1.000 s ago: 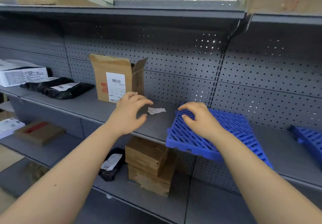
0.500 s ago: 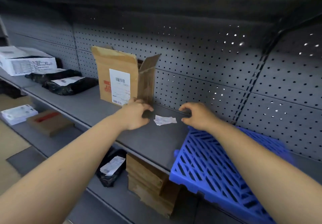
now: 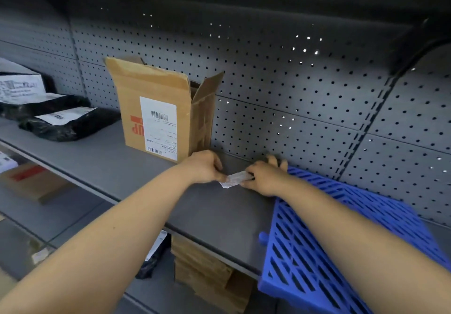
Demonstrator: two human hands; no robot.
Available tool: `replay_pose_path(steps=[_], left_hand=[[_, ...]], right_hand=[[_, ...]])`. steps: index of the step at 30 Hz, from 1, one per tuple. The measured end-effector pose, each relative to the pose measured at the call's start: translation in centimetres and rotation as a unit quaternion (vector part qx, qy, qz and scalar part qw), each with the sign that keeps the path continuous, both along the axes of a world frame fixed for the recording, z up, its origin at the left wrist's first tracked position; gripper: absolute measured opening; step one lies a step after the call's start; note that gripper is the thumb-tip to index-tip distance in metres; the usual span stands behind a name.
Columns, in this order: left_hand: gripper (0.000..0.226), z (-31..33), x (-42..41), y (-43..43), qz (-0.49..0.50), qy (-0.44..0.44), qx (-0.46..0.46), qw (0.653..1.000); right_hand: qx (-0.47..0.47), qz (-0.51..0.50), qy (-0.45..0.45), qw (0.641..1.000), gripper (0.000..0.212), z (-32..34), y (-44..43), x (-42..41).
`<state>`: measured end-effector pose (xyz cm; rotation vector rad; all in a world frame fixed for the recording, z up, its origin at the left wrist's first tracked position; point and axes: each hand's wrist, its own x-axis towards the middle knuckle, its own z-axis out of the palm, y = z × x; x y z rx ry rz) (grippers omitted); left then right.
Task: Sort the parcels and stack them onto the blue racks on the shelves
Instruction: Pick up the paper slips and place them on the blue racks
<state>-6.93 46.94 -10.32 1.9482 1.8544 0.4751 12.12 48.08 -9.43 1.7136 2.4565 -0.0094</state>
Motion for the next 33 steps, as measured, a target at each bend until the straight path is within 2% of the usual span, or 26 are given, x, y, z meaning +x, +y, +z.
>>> replay_pose_path(steps=[3,7,13,17,19,23,26,29,33], left_hand=[[0.046,-0.2,0.2,0.6,0.001,0.003,-0.01,1.0],[0.038,0.2,0.5,1.0,-0.017,-0.011,-0.048,0.999],[0.023,-0.1,0.7,0.9,-0.024,0.001,-0.056,0.998],[0.014,-0.3,0.8,0.5,-0.018,-0.001,-0.046,0.999],[0.004,-0.4,0.8,0.4,-0.009,-0.005,-0.035,0.999],[0.025,-0.7,0.4,-0.2,0.008,-0.034,0.026,0.999],[0.016,-0.3,-0.3,-0.9,0.017,-0.075,0.078,0.994],[0.018,0.4,-0.9,-1.5,0.031,-0.106,0.119,0.987],[0.018,1.3,-1.1,-2.1,0.062,-0.229,0.159,0.958]], right_hand=[[-0.003,-0.002,0.011,1.0,0.049,-0.1,0.2,-0.4],[-0.015,-0.01,0.024,1.0,0.043,0.3,0.2,-0.4],[-0.01,-0.009,0.093,0.996,0.061,0.0,0.1,-0.4],[-0.026,-0.02,0.17,0.985,0.063,0.2,0.3,-0.8],[-0.034,-0.038,0.232,0.971,0.058,0.0,0.7,-0.9],[-0.04,-0.059,0.366,0.928,0.035,-0.1,0.8,-0.6],[-0.04,-0.055,0.435,0.898,0.023,0.8,0.2,-0.2],[-0.034,-0.047,0.498,0.865,0.018,1.7,-0.6,-0.1],[-0.038,-0.039,0.568,0.821,0.015,2.6,-1.9,-0.4]])
